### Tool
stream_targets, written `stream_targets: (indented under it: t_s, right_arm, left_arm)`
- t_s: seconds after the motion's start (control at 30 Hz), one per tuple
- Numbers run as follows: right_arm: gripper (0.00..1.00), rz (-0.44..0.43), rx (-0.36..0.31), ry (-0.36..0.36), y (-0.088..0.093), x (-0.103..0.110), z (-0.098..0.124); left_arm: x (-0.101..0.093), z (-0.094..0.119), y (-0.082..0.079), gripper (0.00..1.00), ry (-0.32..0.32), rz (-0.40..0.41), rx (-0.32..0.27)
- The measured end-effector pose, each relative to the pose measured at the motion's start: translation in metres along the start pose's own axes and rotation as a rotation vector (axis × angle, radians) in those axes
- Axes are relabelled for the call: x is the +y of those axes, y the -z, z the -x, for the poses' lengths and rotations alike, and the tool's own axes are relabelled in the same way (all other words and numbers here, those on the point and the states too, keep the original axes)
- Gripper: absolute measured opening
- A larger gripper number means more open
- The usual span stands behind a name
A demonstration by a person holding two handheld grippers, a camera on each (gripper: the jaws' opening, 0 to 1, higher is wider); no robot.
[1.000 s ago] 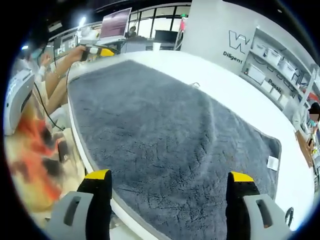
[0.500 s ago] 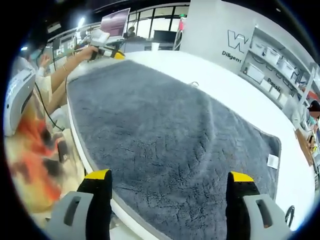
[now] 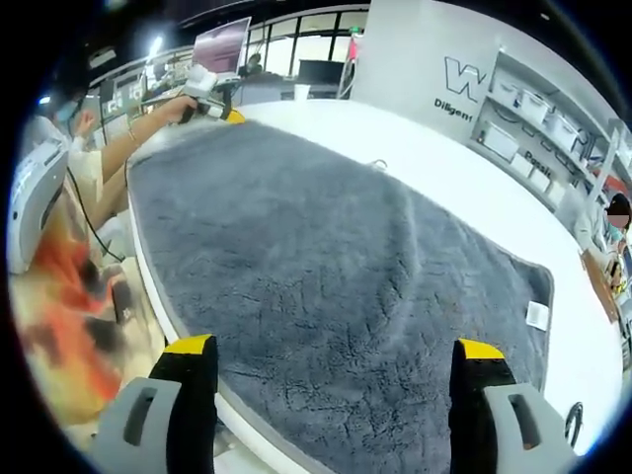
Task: Open the folded towel by lifting each exposed corner and separating the folded layers until the towel lies flat within the target outline without major curled edges
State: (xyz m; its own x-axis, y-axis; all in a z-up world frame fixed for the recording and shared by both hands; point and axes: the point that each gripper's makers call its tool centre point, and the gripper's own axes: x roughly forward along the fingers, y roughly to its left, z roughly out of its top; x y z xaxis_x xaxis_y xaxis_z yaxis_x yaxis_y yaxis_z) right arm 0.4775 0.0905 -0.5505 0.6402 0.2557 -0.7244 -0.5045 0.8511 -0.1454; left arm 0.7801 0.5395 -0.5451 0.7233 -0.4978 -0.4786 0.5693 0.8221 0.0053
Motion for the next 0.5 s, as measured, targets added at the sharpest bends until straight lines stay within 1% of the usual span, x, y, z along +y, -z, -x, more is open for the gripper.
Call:
stream_targets:
  t_s: [0.07, 0.23, 0.37, 0.5]
  right_arm:
    - [0.99, -0.001, 0.001, 0.0, 0.0, 0.0, 0.0]
    - [0.99, -0.004, 0.006, 0.0, 0.001, -0.002, -0.001]
    - [0.99, -0.005, 0.008, 0.0, 0.001, -0.003, -0.002]
    - [0.99, -0.003, 0.009, -0.003, 0.0, -0.003, -0.003]
  left_arm:
    - [0.002, -0.001, 0.0, 0.02, 0.002, 0.015, 0.001]
    - [-0.001, -0.002, 0.004, 0.02, 0.013, 0.01, 0.018]
    - [0.005, -0.001, 0.002, 0.01, -0.01, -0.002, 0.017]
    - [0.011, -0.003, 0.004, 0.01, -0.042, -0.05, 0.041]
